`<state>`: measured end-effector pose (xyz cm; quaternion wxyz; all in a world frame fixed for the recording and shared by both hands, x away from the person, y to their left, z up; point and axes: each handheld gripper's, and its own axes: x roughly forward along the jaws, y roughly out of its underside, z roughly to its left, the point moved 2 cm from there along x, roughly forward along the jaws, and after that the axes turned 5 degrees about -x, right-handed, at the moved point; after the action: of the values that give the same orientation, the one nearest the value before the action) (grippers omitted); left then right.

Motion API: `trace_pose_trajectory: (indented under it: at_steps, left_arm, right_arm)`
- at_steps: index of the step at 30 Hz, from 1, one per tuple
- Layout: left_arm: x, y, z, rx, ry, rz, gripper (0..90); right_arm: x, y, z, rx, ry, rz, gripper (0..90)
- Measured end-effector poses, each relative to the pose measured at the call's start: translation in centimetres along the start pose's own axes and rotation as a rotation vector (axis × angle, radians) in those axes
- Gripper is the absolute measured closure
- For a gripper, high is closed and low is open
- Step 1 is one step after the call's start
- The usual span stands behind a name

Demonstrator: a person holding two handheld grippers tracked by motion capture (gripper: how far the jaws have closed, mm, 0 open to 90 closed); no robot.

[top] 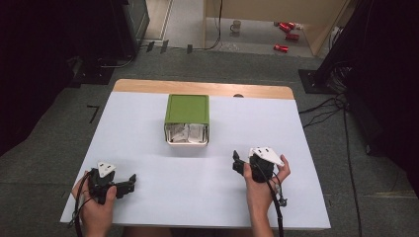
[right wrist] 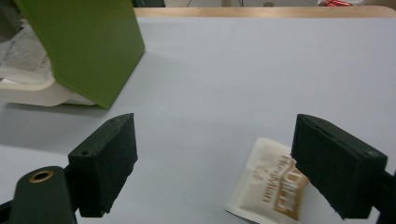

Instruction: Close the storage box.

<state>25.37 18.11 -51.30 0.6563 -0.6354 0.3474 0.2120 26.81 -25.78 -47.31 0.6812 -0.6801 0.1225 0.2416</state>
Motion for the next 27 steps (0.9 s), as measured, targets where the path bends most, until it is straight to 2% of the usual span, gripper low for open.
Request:
trace_pose_trajectory:
  at_steps: [13, 27]
  left_arm:
    - [0.0, 0.0, 0.0, 0.0, 0.0, -0.001, 2.9]
    - [0.0, 0.0, 0.0, 0.0, 0.0, -0.001, 2.9]
  right_arm:
    - [-1.5, 1.2, -4.1, 0.036, 0.068, 0.008, 14.4]
    - [-2.9, 3.9, -8.3, 0.075, 0.131, 0.053, 14.4]
